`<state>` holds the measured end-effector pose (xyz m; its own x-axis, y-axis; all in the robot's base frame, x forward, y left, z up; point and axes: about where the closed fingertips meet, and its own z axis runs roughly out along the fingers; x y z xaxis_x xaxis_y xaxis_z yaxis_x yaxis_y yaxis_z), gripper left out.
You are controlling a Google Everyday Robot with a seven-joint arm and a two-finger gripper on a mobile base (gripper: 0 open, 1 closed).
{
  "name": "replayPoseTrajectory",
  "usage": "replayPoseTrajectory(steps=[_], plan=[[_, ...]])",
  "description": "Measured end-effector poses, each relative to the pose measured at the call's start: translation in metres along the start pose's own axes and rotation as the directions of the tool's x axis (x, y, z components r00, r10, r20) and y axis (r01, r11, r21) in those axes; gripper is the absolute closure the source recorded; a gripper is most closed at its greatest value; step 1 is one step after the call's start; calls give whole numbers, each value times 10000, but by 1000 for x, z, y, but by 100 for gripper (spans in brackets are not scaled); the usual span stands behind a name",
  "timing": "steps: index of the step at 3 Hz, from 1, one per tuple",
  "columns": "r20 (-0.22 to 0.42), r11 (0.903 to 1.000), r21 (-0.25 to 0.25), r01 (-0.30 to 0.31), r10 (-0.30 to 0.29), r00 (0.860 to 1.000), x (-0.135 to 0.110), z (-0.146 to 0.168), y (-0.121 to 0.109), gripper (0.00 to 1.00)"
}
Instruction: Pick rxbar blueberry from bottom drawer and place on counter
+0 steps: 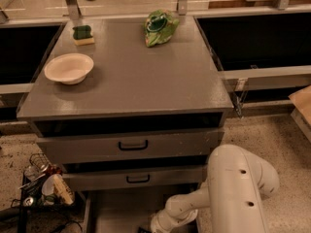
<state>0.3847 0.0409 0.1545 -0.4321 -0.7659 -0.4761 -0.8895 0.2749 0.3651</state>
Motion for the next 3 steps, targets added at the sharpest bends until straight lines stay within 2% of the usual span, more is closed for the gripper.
replayPoseTrajectory(steps=[1, 2, 3], plan=[[-31, 9994, 11, -358, 358, 9994, 2, 2, -4, 0], [-46, 9990, 5, -441, 441, 9990, 3, 3, -6, 0], [85, 9962, 23, -873, 873, 9961, 5, 5, -15, 0]])
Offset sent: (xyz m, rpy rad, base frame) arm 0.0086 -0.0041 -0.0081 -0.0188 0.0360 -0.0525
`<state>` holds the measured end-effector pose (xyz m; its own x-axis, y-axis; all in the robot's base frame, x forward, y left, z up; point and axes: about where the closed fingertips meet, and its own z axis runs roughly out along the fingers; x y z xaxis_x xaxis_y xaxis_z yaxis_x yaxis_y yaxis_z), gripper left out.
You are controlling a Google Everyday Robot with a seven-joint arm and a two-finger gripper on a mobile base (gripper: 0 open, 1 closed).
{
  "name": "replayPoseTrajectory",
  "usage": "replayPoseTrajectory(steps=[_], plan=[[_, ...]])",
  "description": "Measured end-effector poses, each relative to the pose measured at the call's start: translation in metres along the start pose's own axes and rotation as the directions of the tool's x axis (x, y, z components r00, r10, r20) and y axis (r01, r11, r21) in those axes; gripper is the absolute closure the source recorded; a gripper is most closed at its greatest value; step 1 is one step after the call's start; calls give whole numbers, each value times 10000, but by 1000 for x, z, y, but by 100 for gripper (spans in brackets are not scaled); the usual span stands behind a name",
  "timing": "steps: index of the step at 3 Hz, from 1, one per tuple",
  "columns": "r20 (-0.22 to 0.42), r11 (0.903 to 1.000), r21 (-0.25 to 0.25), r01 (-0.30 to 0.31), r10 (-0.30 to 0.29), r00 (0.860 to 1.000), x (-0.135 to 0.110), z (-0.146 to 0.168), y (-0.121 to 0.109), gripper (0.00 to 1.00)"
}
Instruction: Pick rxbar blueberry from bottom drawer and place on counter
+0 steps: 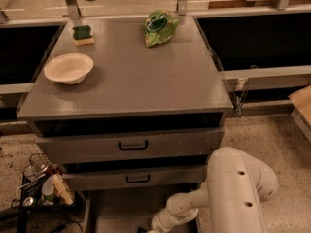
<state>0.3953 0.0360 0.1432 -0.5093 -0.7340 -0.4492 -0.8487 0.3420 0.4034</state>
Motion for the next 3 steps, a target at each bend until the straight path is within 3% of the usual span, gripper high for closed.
replayPoseTrajectory(steps=[1, 3], plan=[[94, 9989, 147, -439, 437, 9990, 2, 2, -11, 0], [24, 9989, -78, -465, 465, 9989, 5, 8, -8, 0]])
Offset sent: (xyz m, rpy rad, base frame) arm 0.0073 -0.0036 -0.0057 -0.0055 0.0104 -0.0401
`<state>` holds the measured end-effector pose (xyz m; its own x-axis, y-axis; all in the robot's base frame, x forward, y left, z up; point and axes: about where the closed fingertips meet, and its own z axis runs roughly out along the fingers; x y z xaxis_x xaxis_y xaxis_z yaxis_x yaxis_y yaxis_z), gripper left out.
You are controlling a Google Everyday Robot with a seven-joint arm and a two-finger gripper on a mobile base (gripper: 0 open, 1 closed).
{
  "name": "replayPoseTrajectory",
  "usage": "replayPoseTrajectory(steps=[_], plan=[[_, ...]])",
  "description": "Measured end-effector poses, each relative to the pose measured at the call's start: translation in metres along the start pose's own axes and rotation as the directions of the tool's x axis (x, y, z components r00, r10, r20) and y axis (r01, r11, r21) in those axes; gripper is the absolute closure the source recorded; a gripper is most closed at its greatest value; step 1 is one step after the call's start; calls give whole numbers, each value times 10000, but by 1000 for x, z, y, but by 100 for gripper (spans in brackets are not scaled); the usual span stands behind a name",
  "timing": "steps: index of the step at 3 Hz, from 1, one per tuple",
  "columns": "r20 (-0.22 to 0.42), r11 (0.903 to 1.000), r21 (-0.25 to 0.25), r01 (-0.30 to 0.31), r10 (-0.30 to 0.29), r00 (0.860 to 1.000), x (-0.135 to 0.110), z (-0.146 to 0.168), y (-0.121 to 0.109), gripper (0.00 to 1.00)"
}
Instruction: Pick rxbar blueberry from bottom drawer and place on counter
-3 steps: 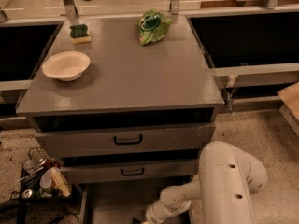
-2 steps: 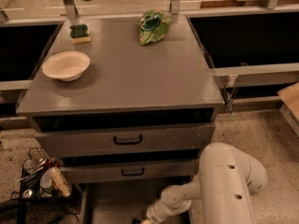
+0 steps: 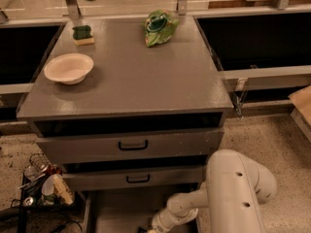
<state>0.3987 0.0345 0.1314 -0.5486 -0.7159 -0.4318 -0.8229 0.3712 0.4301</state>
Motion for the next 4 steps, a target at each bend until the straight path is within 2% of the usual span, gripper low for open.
replayPoseTrajectory(steps=[1, 2, 4], plan=[[-136, 9994, -354, -23, 19, 9999, 5, 13, 3, 0], [-136, 9994, -355, -23, 19, 9999, 5, 13, 3, 0], [-136, 9994, -355, -24, 19, 9999, 5, 13, 3, 50]])
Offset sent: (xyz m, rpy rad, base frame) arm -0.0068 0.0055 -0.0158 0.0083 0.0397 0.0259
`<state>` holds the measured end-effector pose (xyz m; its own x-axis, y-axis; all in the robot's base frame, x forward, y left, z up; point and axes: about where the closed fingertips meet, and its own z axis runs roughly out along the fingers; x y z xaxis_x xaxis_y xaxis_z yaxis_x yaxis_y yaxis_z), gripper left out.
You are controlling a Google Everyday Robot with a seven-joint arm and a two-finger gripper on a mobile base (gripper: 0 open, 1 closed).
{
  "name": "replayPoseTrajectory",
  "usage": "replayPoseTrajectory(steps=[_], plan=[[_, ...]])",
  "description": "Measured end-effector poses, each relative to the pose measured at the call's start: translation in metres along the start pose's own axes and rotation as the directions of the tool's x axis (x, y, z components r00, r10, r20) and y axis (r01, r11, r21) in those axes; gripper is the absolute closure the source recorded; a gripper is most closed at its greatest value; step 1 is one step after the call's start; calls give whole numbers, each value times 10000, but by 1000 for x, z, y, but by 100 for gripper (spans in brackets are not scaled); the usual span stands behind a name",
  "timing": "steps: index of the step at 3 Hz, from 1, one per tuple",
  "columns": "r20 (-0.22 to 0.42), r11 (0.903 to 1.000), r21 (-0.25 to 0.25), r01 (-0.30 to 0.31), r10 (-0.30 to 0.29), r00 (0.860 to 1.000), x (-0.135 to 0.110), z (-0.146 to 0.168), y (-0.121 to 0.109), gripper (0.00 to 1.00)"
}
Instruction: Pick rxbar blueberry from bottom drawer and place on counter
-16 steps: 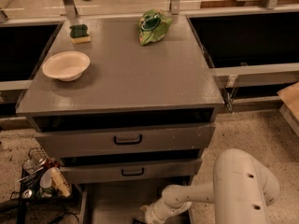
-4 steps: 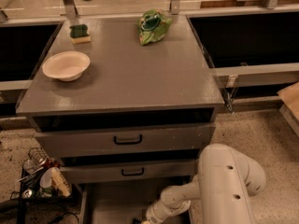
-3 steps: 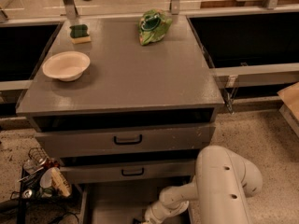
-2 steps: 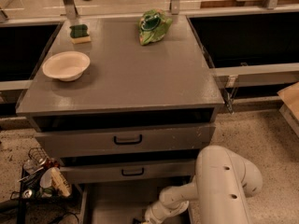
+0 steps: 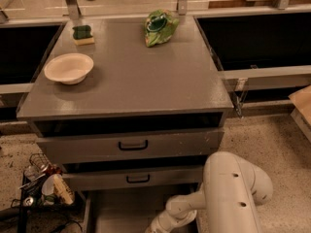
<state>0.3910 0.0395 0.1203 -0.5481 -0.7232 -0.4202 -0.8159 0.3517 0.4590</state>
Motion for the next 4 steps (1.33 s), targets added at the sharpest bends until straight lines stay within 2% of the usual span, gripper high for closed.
replayPoseTrajectory(steps=[2, 3, 4], plan=[[0, 10000, 0, 0, 0, 10000, 0, 0, 0, 96], [0, 10000, -1, 0, 0, 10000, 0, 0, 0, 100], [-1, 10000, -2, 0, 0, 10000, 0, 0, 0, 84]])
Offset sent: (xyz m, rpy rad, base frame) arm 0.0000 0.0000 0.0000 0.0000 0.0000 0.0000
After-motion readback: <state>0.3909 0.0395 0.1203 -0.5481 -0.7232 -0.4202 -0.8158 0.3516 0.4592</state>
